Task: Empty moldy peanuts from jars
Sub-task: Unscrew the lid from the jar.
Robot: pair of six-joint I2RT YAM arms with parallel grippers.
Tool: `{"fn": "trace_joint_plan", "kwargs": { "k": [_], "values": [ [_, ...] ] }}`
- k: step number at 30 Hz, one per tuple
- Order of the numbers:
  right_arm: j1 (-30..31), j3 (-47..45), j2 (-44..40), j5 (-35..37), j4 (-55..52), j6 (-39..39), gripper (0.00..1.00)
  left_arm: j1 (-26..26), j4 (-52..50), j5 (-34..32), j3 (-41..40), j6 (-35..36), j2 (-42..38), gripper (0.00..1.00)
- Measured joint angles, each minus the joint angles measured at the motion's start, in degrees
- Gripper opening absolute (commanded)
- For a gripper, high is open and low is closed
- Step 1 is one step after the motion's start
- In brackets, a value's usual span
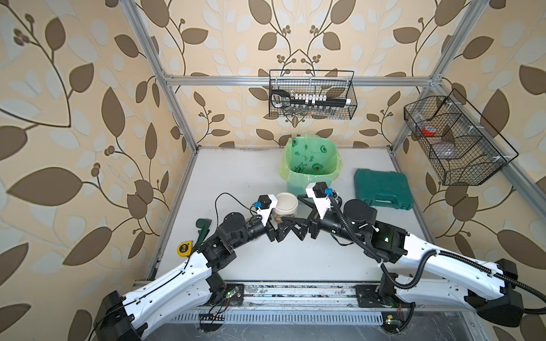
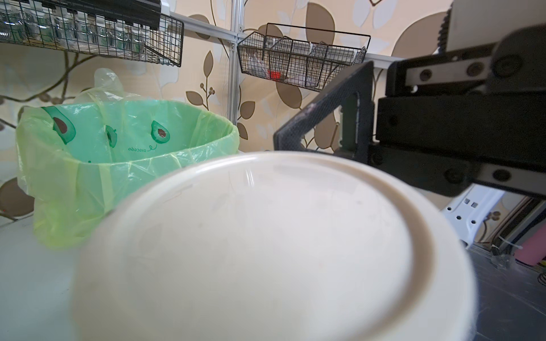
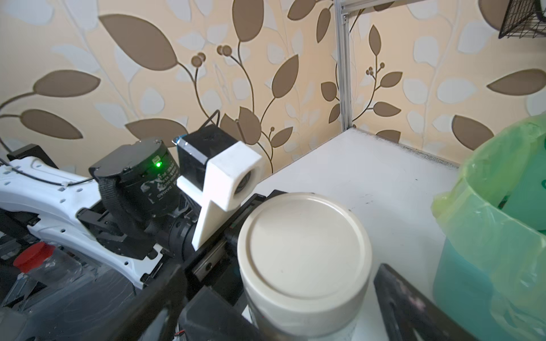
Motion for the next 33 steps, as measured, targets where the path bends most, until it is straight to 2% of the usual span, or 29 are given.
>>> {"fn": "trace_joint_plan", "kwargs": {
  "k": [13,23,33],
  "values": [
    [0.1,0.0,1.9,4.6,1.3,2.1,0.99,0.0,0.5,0.6,-0.1,-0.4,0.0,0.00],
    [0.2,0.1,4.9,5.9,1.3,2.7,1.00,0.0,0.3,0.7,-0.5,-1.2,-0.2,0.00],
    [0.4,0.1,4.2,6.3,1.0,2.8,1.00,0.0,0.3,0.9,-0.5,-1.8,-0.8,0.00]
  ]
}}
